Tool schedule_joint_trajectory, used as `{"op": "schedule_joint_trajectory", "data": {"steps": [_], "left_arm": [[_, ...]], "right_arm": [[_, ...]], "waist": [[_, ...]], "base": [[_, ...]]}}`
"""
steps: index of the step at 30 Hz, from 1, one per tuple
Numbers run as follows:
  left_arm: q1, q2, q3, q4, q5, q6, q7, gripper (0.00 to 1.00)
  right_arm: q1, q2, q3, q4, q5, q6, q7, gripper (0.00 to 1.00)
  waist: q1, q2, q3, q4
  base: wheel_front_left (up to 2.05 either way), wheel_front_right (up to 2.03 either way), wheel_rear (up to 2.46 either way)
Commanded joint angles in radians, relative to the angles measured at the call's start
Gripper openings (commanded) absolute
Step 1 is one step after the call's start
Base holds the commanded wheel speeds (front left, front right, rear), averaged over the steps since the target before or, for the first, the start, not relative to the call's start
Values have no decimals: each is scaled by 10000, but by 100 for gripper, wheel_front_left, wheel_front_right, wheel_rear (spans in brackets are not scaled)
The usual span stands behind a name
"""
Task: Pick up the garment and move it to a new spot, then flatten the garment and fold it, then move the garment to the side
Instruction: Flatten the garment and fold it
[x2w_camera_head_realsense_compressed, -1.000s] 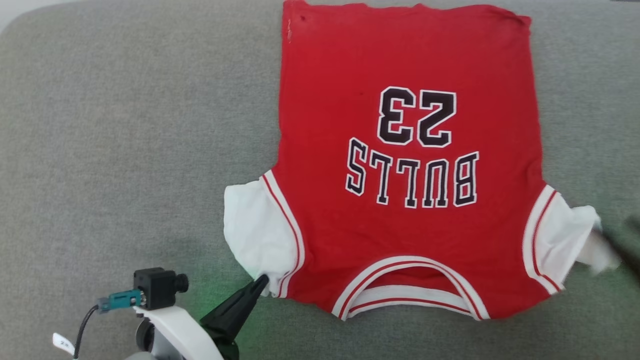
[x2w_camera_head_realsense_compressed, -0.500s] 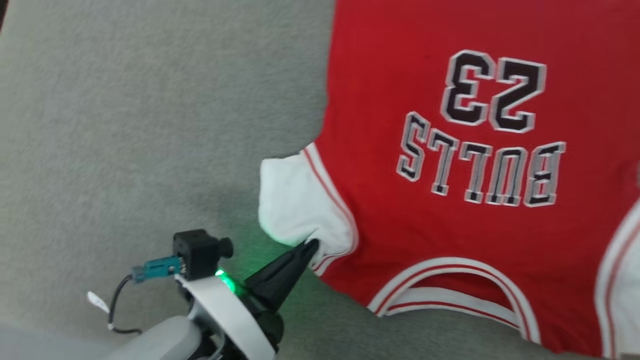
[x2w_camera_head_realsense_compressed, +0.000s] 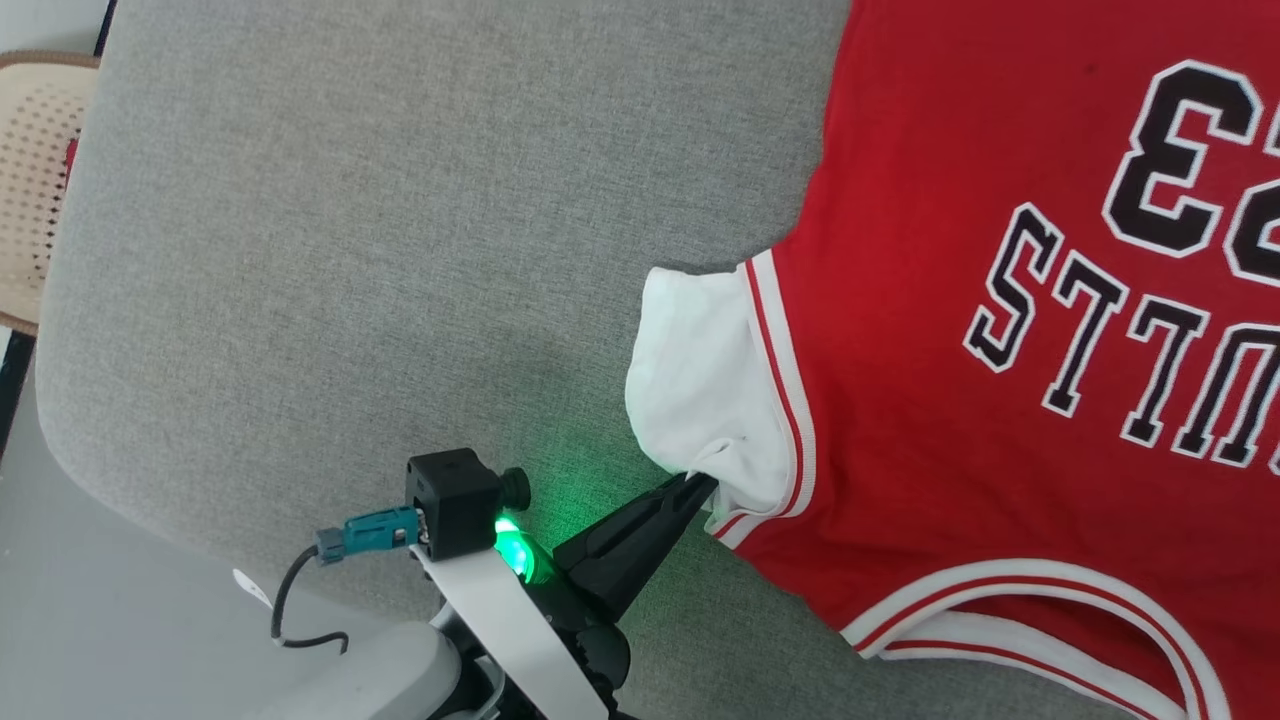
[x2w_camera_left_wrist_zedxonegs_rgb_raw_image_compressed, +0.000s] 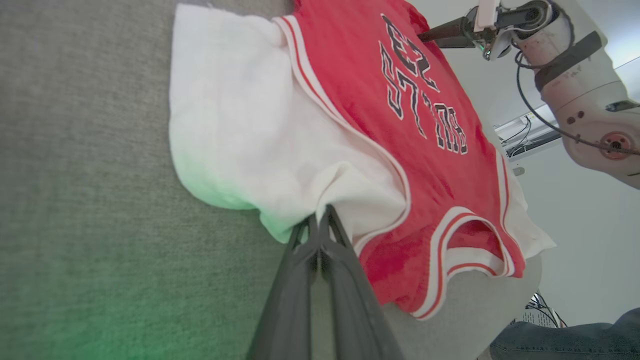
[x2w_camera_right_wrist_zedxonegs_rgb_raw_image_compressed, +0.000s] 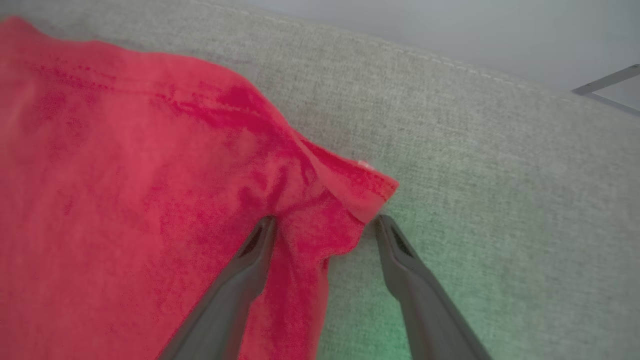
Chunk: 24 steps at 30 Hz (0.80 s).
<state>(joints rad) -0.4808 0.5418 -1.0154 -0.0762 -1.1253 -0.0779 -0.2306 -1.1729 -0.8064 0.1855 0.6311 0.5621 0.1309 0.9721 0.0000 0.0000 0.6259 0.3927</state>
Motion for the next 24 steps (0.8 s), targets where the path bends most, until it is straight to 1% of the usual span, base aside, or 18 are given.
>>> {"op": "schedule_joint_trajectory", "data": {"steps": [1, 2, 3, 4, 7, 9, 11, 14, 19, 24], "left_arm": [[-125, -41, 38, 29, 59, -44, -74, 0], [-137, -66, 42, 68, 64, -68, -69, 0], [-168, -106, 50, 96, 42, -103, -68, 0], [-207, -138, 81, 128, -5, -124, -85, 0], [-274, -203, 239, 272, -130, -206, -157, 0], [-247, -199, 345, 440, -265, -274, -187, 0], [-233, -134, 421, 649, -240, -324, -213, 0], [-4, -43, 584, 853, -333, -365, -259, 0], [537, 189, 972, 978, -785, -453, -313, 0], [1190, 445, 1379, 1086, -1003, -468, -342, 0]], "right_arm": [[155, 123, 169, 305, -61, -4, 172, 100], [125, 147, 274, 400, -26, -4, 284, 100], [100, 178, 371, 461, 47, -4, 342, 47], [50, 216, 420, 450, 111, -4, 238, 0], [-167, 172, 390, 587, 65, -6, -351, 0], [-153, 151, 443, 607, 288, -6, -590, 0], [-6, 55, 676, 412, 520, -4, -816, 0], [407, -251, 1137, -159, 1058, -4, -1133, 0], [2049, -1074, 1647, -1570, 2477, -4, -1496, 0], [4615, -2006, 1703, -3222, 3761, -4, -1787, 0]], "waist": [[0, 0, 180, 125], [0, 0, 201, 127], [0, 0, 218, 123], [0, 0, 235, 101], [0, 0, 198, -34], [0, 0, 49, -157], [0, 0, -171, -309], [0, 0, -639, -595], [0, 0, -1543, -1070], [0, 0, -2328, -1620]], "base": [[0, 0, 0], [0, 0, 0], [0, 0, 0], [0, 0, 0], [0, 0, 0], [0, 0, 0], [0, 0, 0], [0, 0, 0], [0, 0, 0], [0, 0, 0]]}}
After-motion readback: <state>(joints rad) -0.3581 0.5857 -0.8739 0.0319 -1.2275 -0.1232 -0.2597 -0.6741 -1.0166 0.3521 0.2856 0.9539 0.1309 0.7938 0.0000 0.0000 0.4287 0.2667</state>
